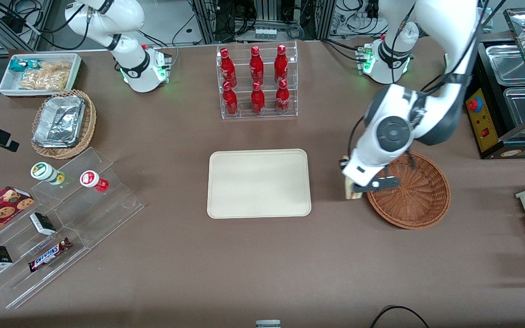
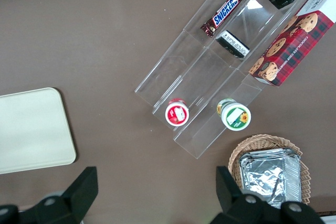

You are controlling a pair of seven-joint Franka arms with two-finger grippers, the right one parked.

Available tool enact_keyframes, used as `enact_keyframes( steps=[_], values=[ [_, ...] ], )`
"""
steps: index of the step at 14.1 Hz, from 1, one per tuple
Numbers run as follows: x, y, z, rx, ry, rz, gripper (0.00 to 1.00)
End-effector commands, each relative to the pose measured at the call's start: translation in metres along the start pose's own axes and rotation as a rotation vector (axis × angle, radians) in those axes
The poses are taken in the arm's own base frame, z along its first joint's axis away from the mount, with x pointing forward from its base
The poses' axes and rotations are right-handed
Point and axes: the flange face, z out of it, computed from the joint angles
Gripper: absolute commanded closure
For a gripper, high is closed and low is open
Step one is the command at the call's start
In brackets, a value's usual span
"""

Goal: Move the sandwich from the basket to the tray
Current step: 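Lift the sandwich and carry it with the left gripper over the tray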

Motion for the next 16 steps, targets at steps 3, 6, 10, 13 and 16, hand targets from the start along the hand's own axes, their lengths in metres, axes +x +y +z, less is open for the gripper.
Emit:
enact_keyframes(
  steps=[3,6,10,13,16],
  values=[
    [0.005,0.095,0.017,-0.003,0.006,-0.043,1.0],
    [-0.007,0.158,0.036,-0.02,0.025,-0.064,1.0],
    [-0.025,0.228,0.052,-0.057,0.059,-0.086,1.0],
    [-0.031,0.258,0.065,-0.073,0.065,-0.099,1.0],
    [-0.04,0.271,0.076,-0.073,0.058,-0.084,1.0]
  ],
)
